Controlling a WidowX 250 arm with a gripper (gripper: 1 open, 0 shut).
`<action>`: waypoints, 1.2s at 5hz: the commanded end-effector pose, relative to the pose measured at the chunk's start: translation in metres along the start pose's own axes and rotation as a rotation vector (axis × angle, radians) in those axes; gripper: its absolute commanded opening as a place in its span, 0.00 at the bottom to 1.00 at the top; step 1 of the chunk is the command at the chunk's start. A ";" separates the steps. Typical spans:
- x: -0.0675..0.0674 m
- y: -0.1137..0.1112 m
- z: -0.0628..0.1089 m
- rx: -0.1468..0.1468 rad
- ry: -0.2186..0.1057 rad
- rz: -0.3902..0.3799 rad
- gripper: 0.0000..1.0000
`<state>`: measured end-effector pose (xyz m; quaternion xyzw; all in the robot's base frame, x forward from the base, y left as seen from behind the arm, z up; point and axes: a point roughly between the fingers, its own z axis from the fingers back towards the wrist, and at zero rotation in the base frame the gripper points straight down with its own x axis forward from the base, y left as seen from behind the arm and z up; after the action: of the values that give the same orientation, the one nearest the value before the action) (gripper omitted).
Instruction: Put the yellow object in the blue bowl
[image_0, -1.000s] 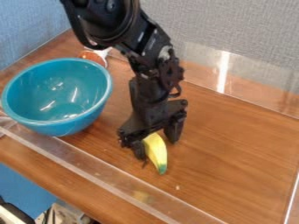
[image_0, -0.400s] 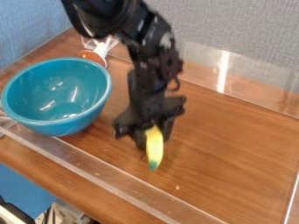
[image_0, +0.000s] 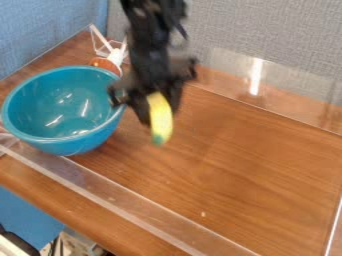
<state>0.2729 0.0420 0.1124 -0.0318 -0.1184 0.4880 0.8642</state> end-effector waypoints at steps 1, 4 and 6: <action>0.041 0.009 0.029 -0.060 -0.057 0.081 0.00; 0.079 0.014 0.033 -0.087 -0.051 0.189 0.00; 0.081 0.012 0.036 -0.086 -0.044 0.230 0.00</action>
<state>0.2890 0.1084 0.1431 -0.0664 -0.1272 0.5770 0.8040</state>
